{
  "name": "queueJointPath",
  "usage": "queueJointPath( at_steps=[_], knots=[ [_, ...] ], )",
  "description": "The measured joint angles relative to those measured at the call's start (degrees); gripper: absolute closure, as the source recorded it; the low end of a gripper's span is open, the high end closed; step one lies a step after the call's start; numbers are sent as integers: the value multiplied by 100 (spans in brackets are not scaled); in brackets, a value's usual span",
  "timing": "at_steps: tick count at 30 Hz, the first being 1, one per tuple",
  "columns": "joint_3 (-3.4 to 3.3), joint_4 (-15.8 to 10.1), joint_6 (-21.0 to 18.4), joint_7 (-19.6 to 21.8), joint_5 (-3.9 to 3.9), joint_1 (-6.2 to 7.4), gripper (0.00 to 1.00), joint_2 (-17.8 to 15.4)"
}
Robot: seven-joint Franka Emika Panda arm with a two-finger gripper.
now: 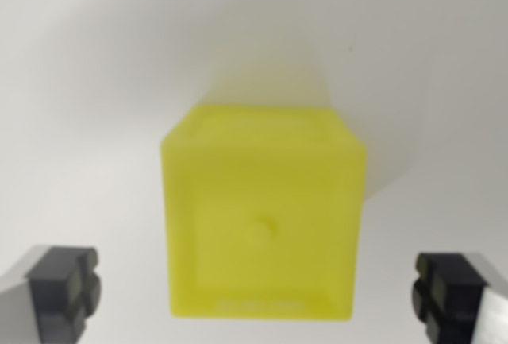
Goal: Pick yellow cube
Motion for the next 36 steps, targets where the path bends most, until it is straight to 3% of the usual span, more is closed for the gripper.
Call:
queueJointPath(
  at_steps=[17,29,30,36],
  knots=[
    [0,156,354,48,-19,-3,0,516],
    [0,165,369,59,-22,-5,0,539],
    [0,165,369,59,-23,-6,100,539],
    [1,136,319,59,-23,-6,100,459]
  ],
)
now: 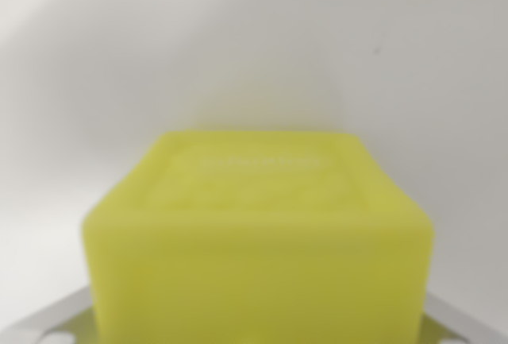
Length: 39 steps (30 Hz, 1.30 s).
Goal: Pick yellow cube
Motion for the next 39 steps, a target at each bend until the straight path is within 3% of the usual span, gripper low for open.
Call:
queueJointPath(
  at_steps=[39],
  knots=[
    [0,-241,-919,-19,24,2,100,-1158]
  ],
)
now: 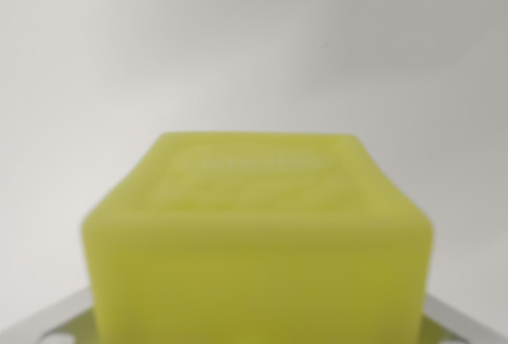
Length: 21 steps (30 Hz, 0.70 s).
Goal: Pick yellow cube
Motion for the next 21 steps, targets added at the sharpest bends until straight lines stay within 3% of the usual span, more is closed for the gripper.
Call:
queueJointPath(
  at_steps=[21],
  knots=[
    [0,42,-580,-8,13,1,100,-537]
  ],
)
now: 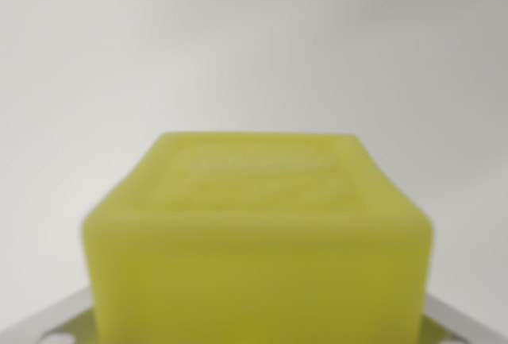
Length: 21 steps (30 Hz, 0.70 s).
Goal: Pick yellow cube
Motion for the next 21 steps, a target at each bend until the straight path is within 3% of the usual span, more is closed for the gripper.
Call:
queueJointPath(
  at_steps=[21],
  knots=[
    [0,170,-626,-6,9,0,100,-455]
  ],
)
